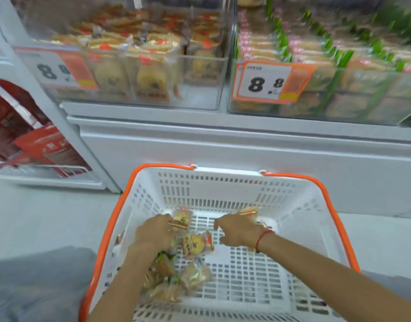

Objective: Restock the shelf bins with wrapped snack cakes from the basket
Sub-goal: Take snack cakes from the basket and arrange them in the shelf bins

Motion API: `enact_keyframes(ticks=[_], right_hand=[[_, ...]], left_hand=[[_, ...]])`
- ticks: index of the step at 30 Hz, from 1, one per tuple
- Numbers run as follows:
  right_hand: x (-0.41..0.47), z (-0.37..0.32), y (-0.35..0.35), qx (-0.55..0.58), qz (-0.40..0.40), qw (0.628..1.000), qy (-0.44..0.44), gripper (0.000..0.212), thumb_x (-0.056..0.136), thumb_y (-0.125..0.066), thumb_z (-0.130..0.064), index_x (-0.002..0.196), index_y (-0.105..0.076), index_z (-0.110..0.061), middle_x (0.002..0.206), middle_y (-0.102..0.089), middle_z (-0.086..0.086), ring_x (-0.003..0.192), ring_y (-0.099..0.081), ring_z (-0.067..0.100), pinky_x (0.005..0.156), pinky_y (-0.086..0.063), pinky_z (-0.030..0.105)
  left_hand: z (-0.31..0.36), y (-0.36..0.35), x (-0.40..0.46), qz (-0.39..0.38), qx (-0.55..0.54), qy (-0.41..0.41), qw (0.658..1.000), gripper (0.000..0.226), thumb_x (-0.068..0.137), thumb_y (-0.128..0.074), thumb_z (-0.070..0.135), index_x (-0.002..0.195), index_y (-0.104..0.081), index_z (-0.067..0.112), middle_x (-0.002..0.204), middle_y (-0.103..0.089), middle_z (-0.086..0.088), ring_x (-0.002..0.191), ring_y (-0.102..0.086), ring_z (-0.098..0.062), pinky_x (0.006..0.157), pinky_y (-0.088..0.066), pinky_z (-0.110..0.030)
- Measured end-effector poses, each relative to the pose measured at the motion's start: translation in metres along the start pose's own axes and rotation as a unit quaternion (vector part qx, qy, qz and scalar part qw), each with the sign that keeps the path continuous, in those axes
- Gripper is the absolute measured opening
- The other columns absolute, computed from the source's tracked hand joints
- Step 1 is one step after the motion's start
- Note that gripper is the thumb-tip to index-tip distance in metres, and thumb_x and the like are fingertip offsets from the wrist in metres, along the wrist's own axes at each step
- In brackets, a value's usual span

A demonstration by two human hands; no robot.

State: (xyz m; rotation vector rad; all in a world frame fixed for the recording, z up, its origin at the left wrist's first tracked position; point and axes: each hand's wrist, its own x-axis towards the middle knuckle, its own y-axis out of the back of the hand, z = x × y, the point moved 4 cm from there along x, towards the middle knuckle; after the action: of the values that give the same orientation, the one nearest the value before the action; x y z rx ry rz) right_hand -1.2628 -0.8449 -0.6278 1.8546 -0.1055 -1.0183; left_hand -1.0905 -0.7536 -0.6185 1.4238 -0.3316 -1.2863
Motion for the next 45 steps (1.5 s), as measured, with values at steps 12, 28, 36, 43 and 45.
enact_keyframes(ticks=[12, 28, 36, 43, 45], right_hand=[[0.051, -0.028, -0.099, -0.013, 0.08, 0.997, -0.007, 0.075, 0.093, -0.06, -0.026, 0.15, -0.015, -0.009, 0.151, -0.026, 0.012, 0.136, -0.03, 0.03, 0.111, -0.029, 0.042], [-0.033, 0.003, 0.054, 0.014, 0.145, 0.976, 0.163, 0.073, 0.072, -0.07, -0.014, 0.138, -0.042, -0.026, 0.125, -0.037, -0.006, 0.11, -0.036, 0.012, 0.076, -0.032, 0.02], [-0.118, -0.022, 0.166, 0.178, 0.268, 0.94, 0.117, 0.092, 0.087, -0.061, -0.05, 0.146, 0.009, -0.042, 0.146, 0.001, -0.03, 0.14, -0.005, -0.004, 0.116, -0.021, 0.026], [-0.154, -0.042, 0.264, 0.162, 0.557, 0.795, 0.177, 0.036, 0.078, -0.075, -0.029, 0.112, -0.063, -0.028, 0.101, -0.063, -0.015, 0.09, -0.059, 0.003, 0.077, -0.048, 0.022], [-0.165, -0.05, 0.292, 0.115, 0.605, 0.762, 0.202, 0.038, 0.079, -0.074, -0.025, 0.116, -0.064, -0.022, 0.104, -0.065, -0.01, 0.093, -0.06, 0.004, 0.081, -0.05, 0.023]], left_hand=[[-0.039, -0.092, -0.009, 0.002, 0.09, -0.003, 0.996, 0.056, 0.088, -0.059, 0.036, 0.138, -0.036, 0.035, 0.142, -0.036, 0.0, 0.117, -0.047, -0.024, 0.094, -0.041, -0.033], [0.043, 0.005, 0.005, -0.19, -0.401, -0.04, 0.895, 0.047, 0.089, -0.064, 0.037, 0.128, -0.056, 0.013, 0.116, -0.067, -0.008, 0.098, -0.065, -0.016, 0.081, -0.053, -0.022], [0.056, 0.128, -0.049, -0.025, -0.523, -0.227, 0.821, 0.033, 0.083, -0.068, 0.032, 0.115, -0.067, 0.025, 0.115, -0.069, -0.001, 0.105, -0.065, -0.01, 0.089, -0.052, -0.023], [0.079, 0.222, -0.076, 0.182, -0.553, -0.334, 0.741, 0.029, 0.074, -0.071, 0.035, 0.103, -0.071, 0.032, 0.102, -0.071, 0.01, 0.099, -0.063, -0.003, 0.08, -0.046, -0.01], [0.072, 0.254, -0.077, 0.29, -0.54, -0.34, 0.713, 0.031, 0.076, -0.064, 0.039, 0.105, -0.068, 0.03, 0.106, -0.068, 0.018, 0.101, -0.06, 0.001, 0.086, -0.044, -0.011]])
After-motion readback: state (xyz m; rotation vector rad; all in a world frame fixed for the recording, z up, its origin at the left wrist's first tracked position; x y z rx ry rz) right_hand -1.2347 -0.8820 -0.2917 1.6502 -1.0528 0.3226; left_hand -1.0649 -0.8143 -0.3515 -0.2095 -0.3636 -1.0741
